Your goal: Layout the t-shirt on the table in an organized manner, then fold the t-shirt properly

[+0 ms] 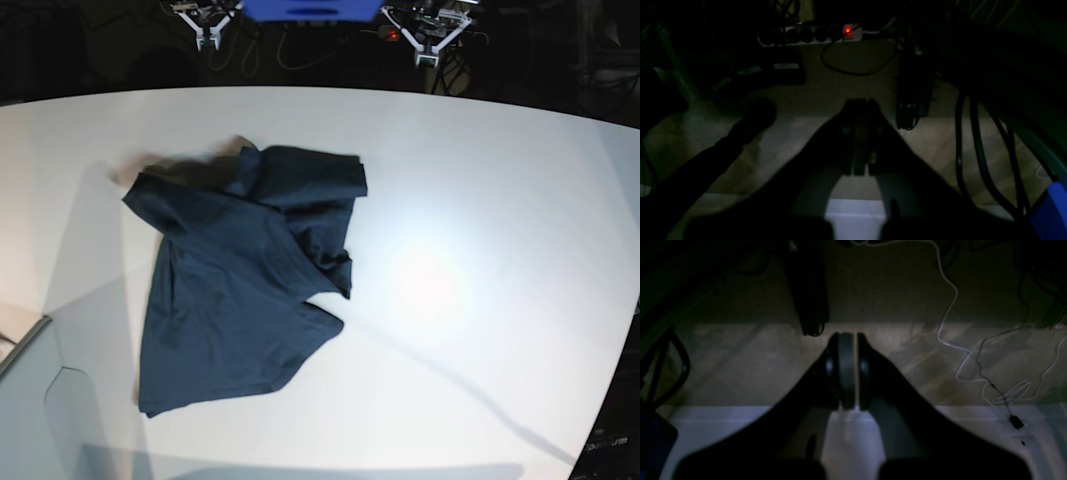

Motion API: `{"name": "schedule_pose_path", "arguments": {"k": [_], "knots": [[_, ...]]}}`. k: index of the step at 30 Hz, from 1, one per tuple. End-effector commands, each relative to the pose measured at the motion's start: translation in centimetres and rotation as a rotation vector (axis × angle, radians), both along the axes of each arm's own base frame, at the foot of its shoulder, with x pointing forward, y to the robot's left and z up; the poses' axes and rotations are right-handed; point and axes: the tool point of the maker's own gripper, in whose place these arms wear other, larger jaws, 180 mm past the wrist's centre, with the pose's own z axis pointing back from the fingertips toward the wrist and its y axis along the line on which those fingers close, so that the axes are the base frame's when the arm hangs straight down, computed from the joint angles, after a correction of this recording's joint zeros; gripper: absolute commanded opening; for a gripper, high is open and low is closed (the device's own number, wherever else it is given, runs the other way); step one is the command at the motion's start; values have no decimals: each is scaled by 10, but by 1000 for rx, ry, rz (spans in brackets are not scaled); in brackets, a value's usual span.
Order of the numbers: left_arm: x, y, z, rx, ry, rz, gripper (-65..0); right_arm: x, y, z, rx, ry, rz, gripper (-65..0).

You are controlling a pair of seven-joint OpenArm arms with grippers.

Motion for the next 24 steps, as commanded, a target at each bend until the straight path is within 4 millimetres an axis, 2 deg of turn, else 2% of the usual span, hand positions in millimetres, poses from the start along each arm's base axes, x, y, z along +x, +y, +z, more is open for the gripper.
{"name": "schedule_pose_path", "arguments": {"k": [1, 8, 10, 12, 14, 18, 20, 24], "knots": [[-3, 2, 0, 9, -1, -1, -650, -2, 4, 0, 20, -2, -9, -650], [-2, 3, 0, 9, -1, -1, -650, -2, 4, 0, 20, -2, -6, -650], [-2, 2, 0, 9, -3, -1, -650, -8, 4, 0, 20, 8, -4, -650], [-5, 3, 0, 9, 0, 5, -650, -5, 3, 0, 17, -8, -4, -650], [-15, 3, 0, 8, 11, 4, -650, -10, -3, 2, 8, -26, 0, -650], [-32, 23, 8, 33, -18, 8, -650, -7, -16, 14, -15, -129, 7, -650], [-32, 27, 17, 25, -70, 54, -650, -8, -18, 22, -20, -165, 12, -650], [-24, 54, 42, 26, -175, 140, -650, -10, -21, 41, -27, -239, 21, -650]]}}
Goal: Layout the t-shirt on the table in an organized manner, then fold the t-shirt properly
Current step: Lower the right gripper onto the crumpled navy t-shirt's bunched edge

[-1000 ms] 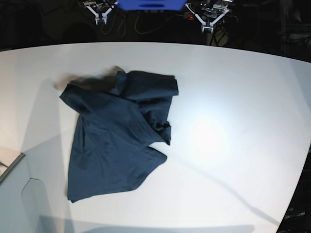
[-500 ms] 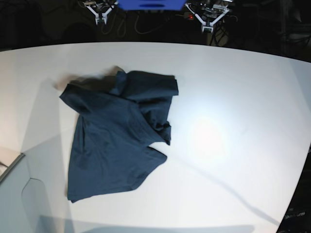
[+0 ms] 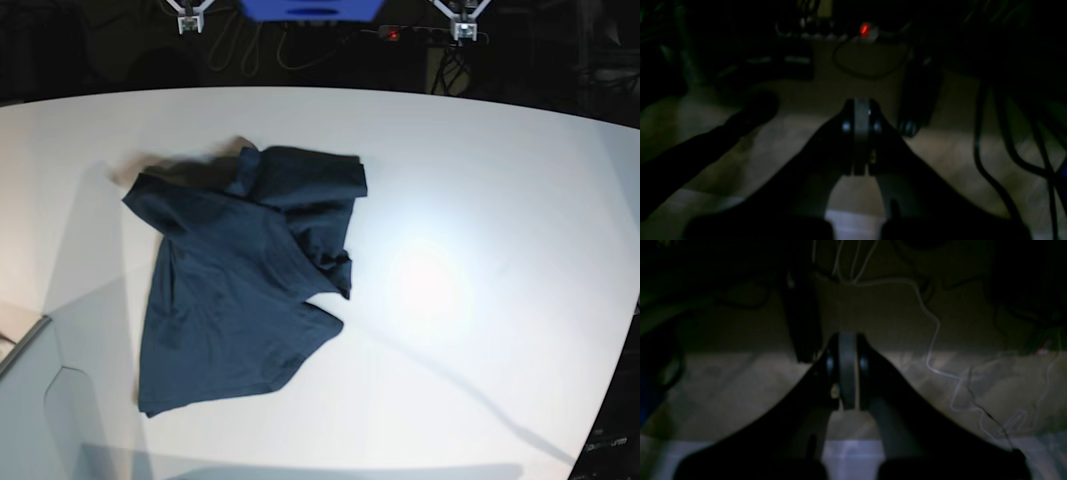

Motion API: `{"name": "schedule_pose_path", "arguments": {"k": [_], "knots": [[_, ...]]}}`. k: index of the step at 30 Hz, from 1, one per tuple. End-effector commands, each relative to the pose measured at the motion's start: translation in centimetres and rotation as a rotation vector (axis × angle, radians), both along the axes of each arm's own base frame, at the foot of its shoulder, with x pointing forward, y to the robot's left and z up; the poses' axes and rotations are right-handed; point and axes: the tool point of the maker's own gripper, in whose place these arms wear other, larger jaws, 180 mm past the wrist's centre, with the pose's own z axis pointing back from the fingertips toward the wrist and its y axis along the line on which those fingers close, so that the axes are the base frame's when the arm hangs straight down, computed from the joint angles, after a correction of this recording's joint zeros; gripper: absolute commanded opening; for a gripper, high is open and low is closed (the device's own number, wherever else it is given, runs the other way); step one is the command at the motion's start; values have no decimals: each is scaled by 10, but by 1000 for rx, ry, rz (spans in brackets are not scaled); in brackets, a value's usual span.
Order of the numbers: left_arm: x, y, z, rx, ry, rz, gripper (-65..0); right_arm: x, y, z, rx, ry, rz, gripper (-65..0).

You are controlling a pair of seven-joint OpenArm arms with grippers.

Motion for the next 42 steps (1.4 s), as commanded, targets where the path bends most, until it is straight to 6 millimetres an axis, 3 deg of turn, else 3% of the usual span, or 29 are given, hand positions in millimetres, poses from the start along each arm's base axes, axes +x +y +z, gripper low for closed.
{"name": "schedule_pose_path", "arguments": {"k": [1, 5, 10, 16, 22, 23, 27, 32, 36, 39, 42], "knots": [[9, 8, 9, 0, -53, 2, -650, 0, -7, 8, -9, -35, 8, -650], [26, 28, 38, 2, -152, 15, -650, 7, -9, 45, -16, -143, 25, -650], [53, 30, 82, -31, -287, -2, -650, 30, -18, 102, -46, -298, 23, -650], [90, 14, 148, -100, -465, -39, -650, 83, -32, 178, -95, -522, 26, -650], [120, 13, 200, -100, -620, 2, -650, 138, -28, 224, -100, -702, 49, -650], [125, 13, 208, -100, -644, 8, -650, 145, -27, 228, -99, -714, 49, -649], [143, 4, 239, -117, -735, -1, -650, 178, -25, 244, -95, -739, 37, -543], [168, -7, 270, -142, -837, -24, -637, 217, 0, 262, -39, -797, 66, -423], [176, -8, 278, -145, -867, -28, -503, 242, 11, 257, -13, -786, 77, -373], [175, -7, 277, -142, -865, -25, -401, 259, 16, 253, -1, -773, 84, -369], [176, -6, 278, -139, -869, -24, -375, 271, 14, 242, -5, -764, 77, -368]]}}
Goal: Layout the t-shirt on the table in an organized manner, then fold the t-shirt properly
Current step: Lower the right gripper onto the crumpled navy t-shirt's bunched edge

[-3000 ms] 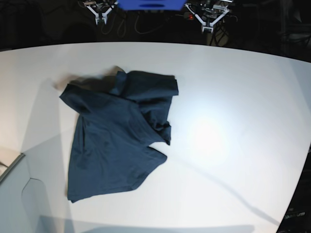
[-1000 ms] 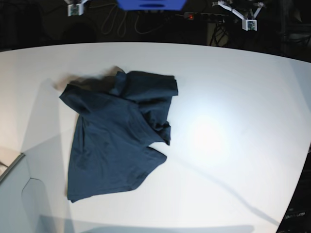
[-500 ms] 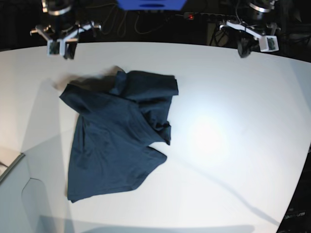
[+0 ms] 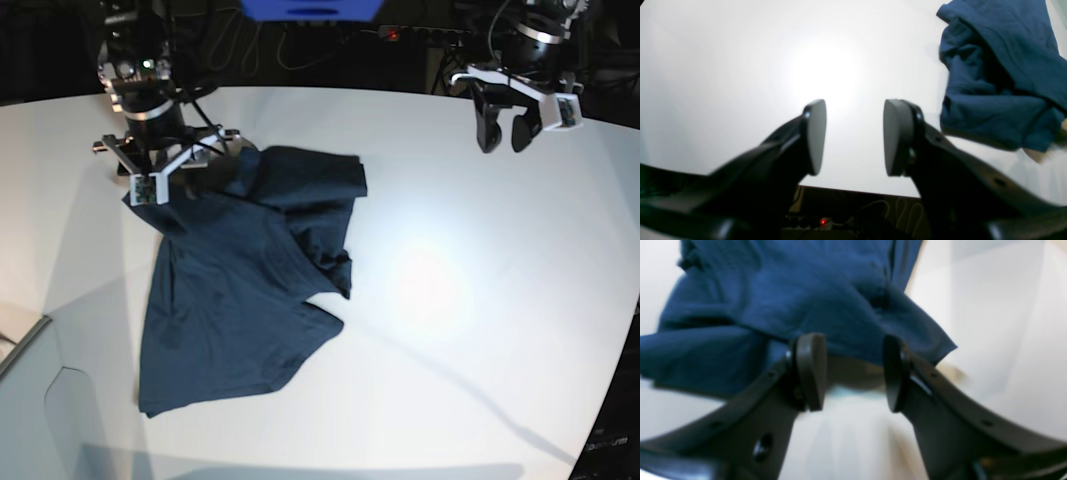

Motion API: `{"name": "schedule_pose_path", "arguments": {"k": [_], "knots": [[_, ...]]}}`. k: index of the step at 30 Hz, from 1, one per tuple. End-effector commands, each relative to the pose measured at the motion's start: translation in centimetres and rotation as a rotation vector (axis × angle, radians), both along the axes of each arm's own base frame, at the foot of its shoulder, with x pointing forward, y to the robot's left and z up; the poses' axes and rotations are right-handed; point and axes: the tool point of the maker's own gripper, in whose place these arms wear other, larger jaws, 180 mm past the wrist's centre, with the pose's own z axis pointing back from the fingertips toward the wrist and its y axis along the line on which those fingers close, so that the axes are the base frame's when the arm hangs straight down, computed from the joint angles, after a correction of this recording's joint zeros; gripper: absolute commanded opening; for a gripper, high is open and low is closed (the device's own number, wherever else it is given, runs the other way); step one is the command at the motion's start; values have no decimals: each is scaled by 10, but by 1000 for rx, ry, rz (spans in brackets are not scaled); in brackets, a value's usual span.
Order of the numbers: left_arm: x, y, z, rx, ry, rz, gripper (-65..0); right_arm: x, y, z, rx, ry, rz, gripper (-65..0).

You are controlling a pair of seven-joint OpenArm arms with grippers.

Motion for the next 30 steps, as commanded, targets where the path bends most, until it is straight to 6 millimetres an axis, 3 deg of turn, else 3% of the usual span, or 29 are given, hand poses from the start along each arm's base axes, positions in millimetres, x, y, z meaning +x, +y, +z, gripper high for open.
{"name": "schedule_pose_path", "arguments": {"k": [1, 11, 15, 21, 26, 30], "knots": [[3, 1, 9, 7, -35, -4, -378, 5, -1, 4, -3, -27, 2, -367], [10, -1, 12, 3, -56, -7, -379, -12, 8, -23, 17, 55, 6, -365], [7, 3, 3, 7, -33, 0, -379, -19, 9, -38, 20, 99, 6, -365], [7, 3, 3, 7, -33, 0, -379, -6, 7, -58, 15, 133, 4, -365], [7, 3, 4, 8, -34, 1, -379, 6, 7, -51, 15, 102, 5, -365], [8, 4, 4, 9, -34, 2, -379, 21, 7, -30, 15, 36, 4, -365]]}}
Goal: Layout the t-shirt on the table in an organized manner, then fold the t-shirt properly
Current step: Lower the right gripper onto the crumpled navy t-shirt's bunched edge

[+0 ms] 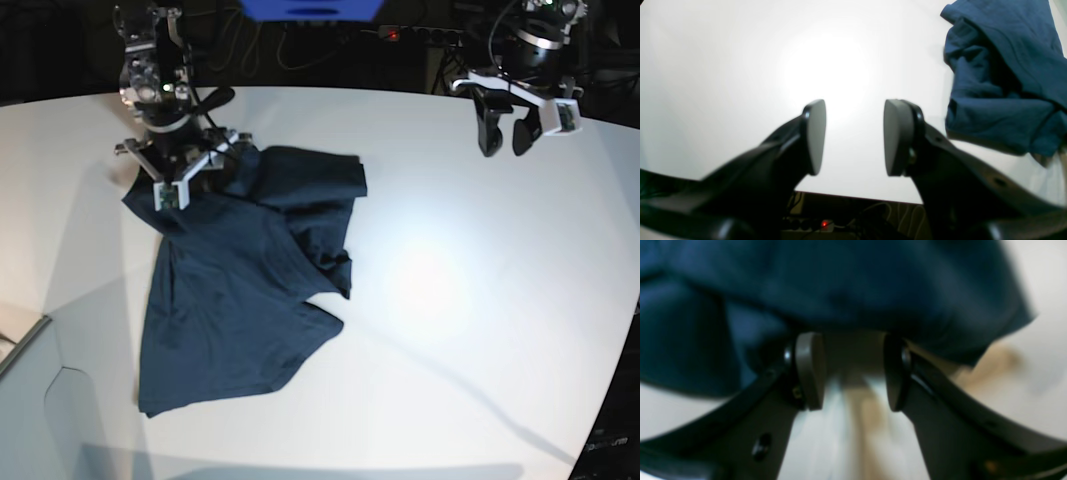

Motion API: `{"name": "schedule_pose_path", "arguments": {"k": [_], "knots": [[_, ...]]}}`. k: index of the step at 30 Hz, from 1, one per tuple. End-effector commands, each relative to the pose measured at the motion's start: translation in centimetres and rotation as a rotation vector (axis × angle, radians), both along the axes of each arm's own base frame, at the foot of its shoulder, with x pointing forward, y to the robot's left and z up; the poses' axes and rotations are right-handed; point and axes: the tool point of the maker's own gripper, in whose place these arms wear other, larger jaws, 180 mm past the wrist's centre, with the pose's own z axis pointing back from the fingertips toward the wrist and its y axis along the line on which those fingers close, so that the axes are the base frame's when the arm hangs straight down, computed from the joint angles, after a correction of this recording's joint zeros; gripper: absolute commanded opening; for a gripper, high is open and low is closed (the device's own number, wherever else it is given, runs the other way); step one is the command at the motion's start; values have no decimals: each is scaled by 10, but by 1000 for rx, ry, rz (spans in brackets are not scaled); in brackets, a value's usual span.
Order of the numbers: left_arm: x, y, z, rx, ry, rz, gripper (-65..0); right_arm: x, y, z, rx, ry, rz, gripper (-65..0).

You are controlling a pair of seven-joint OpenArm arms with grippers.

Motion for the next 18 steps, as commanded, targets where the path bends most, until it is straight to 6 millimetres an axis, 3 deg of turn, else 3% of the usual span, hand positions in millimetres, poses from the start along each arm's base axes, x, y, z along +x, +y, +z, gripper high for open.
{"name": "schedule_pose_path", "arguments": {"k": [1, 6, 18], "knots": [[3, 1, 10, 7, -37, -4, -379, 14, -1, 19, 2, -73, 1, -365], [3, 1, 10, 7, -37, -4, -379, 25, 0, 42, 3, -138, 2, -366], [7, 1, 10, 6, -44, -4, -379, 34, 0, 47, 3, -159, 4, -366]]}}
